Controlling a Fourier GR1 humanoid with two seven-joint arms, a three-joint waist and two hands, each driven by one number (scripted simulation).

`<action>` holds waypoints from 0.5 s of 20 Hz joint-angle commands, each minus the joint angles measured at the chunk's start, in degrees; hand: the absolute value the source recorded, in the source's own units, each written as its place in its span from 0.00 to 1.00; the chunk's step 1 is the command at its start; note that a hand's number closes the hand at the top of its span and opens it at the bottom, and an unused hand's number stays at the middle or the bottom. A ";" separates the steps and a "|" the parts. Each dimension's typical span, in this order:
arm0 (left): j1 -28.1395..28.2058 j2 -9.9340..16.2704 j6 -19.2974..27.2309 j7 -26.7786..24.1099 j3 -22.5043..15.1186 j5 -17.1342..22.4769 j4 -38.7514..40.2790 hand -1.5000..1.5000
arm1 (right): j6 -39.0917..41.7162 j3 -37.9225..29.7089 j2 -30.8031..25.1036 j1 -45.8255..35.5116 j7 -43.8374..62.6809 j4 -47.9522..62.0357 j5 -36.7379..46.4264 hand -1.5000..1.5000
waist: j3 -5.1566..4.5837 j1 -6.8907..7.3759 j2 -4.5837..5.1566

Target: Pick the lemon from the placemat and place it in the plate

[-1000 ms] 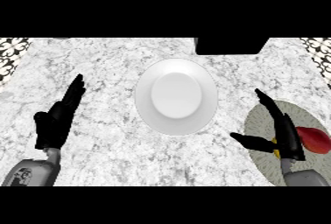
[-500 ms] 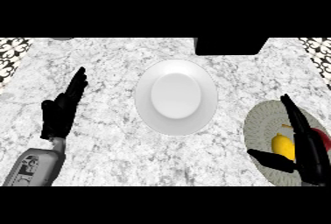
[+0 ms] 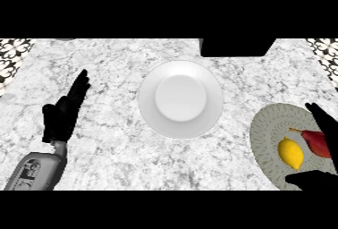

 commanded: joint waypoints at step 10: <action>-3.49 -1.38 -4.84 -2.59 4.45 -0.09 5.86 0.50 | 16.73 -7.02 2.20 -4.97 3.45 7.14 -4.79 0.00 | 0.18 0.39 0.18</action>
